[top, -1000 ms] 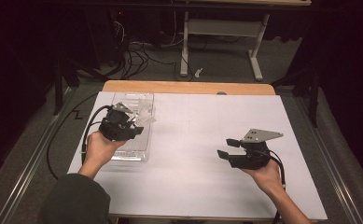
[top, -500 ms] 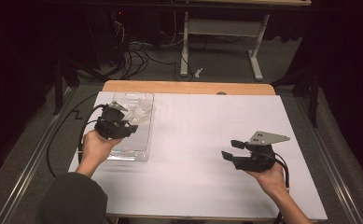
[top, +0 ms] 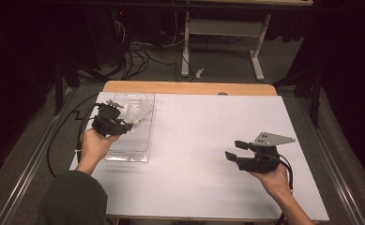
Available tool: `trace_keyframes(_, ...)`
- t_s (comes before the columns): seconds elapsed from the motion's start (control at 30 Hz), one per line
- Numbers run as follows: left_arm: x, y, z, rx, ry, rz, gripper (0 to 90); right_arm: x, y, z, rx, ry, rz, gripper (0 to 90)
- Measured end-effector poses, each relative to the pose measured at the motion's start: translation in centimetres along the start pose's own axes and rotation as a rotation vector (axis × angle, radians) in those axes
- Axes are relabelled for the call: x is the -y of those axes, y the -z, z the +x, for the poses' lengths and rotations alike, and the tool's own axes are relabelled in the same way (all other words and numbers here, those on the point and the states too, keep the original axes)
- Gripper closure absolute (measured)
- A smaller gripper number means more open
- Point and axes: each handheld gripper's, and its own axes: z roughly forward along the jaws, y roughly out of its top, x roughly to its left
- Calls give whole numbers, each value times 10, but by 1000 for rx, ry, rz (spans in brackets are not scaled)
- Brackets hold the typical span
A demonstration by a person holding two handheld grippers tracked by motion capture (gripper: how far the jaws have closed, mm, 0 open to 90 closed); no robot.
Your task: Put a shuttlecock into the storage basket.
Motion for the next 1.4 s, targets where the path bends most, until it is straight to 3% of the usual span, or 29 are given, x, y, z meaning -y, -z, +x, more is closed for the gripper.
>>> trace_keyframes(0.27,-1,-6,5,-14,23,19,634,3,3,-1,4,-4,-5,413)
trace_keyframes(0.57,-2,-6,6,-26,39,5,464,9,6,-3,10,-18,-8,408)
trace_keyframes(1.07,0,4,-5,-32,-3,-46,404,18,12,-3,14,-37,-17,395)
trace_keyframes(1.4,3,11,-9,-22,-7,-76,400,25,15,-4,15,-51,-24,391)
